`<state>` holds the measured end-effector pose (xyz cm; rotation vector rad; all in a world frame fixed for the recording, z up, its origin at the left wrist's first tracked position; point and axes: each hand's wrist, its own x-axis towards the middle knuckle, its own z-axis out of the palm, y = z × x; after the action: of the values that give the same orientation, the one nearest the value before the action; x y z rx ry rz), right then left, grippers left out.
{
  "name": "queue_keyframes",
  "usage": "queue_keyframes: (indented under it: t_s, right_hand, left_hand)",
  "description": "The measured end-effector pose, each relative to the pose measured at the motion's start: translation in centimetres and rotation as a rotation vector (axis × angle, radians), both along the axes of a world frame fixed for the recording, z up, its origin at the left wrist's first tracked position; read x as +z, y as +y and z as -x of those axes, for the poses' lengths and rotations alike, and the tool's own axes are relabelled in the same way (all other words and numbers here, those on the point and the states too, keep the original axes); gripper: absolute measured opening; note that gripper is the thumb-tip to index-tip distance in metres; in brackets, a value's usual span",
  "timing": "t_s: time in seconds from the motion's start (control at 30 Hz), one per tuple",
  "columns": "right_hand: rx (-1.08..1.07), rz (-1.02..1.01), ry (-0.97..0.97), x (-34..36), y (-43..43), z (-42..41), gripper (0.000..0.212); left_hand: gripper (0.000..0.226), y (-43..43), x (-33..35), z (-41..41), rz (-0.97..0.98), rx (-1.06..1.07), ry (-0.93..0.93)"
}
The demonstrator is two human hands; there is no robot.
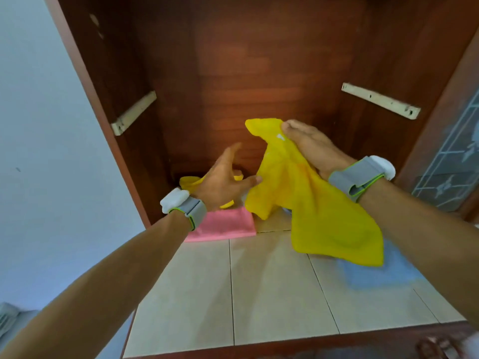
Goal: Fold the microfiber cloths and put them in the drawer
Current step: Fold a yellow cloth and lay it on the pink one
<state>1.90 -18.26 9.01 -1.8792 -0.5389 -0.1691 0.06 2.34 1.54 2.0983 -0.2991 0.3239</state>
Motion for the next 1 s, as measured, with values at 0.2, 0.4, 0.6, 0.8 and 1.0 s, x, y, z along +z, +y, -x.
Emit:
queue_keyframes:
  t_s: [0.2, 0.4, 0.6, 0.8, 1.0]
  right_hand:
    - [0.071, -0.039, 0.159, -0.3, 2.0, 0.8, 0.021]
    - [0.141, 0.117, 0.162, 0.1, 2.0, 1.0, 0.037]
    - [0.023, 0.236, 0.095, 0.6, 2.0, 3.3, 0.061]
    - [-0.195, 0.905, -0.426, -1.8, 0.5, 3.4, 0.040]
    - [-0.405, 0.677, -0.423, -1.4, -1.1, 2.7, 0.012]
  left_hand:
    - [0.072, -1.6, 2.8, 1.3, 0.023, -0.117, -0.372]
    - [0.068, -1.1, 6.2, 3.8, -0.273, 0.026, -0.625]
    - [0.025, 0.3, 8.3, 3.6, -0.203, 0.121, -0.590]
    - [0.027, 3.0, 9.6, 1.9, -0.095, 0.279, -0.487]
    - [0.019, 3.8, 10.6, 1.9, -0.004, 0.277, -0.462]
